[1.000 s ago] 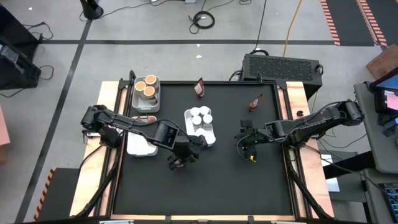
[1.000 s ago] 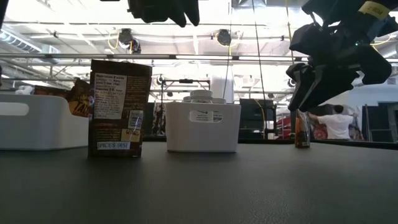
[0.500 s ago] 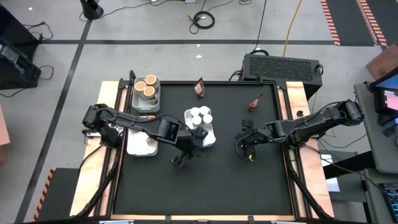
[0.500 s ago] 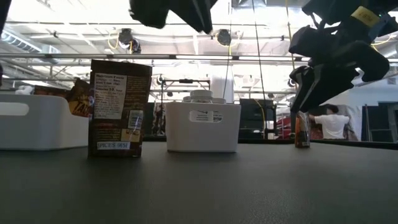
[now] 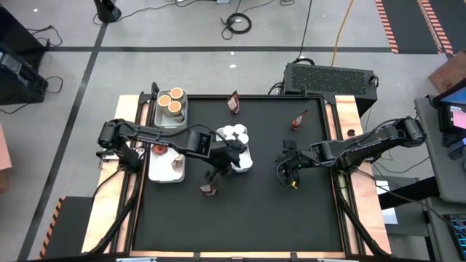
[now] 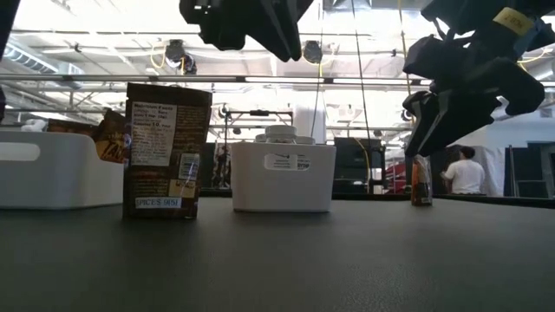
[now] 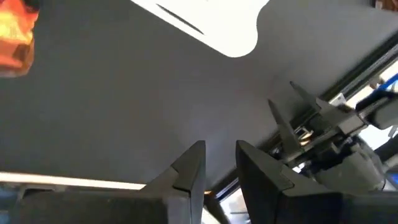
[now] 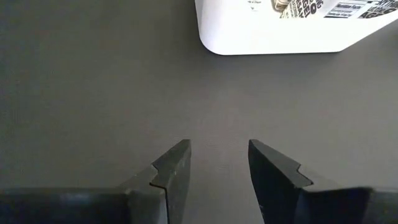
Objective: Sort spices by type
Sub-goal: Put the orange seasoning pack into the left white bin
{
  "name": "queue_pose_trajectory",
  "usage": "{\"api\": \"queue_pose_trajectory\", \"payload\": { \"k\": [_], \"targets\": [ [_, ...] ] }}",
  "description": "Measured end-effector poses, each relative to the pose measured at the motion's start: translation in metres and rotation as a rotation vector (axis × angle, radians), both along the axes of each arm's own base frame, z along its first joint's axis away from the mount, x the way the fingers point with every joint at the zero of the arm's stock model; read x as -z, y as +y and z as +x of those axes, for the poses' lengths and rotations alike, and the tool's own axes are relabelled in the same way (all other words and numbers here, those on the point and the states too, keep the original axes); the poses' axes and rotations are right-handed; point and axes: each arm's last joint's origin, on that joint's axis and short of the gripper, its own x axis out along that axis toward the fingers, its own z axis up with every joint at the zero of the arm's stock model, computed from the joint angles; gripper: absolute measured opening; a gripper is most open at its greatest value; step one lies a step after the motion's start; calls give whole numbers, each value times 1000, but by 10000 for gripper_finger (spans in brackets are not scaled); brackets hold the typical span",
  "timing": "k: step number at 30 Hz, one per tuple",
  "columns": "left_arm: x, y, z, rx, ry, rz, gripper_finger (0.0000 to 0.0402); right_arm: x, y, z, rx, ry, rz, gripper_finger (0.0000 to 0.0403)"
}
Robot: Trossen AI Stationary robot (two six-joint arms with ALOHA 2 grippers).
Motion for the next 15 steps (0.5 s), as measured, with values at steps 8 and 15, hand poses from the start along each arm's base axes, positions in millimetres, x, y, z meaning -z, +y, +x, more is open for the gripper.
{"api": "queue_pose_trajectory", "payload": {
  "k": [8, 15],
  "targets": [
    [4, -10, -8, -170, 121, -202, 91, -1, 1, 1, -26, -11, 16, 146],
    [15, -23, -39, -192, 459, -212, 91, -3, 1, 4, -27, -49, 21, 146]
  ]
}}
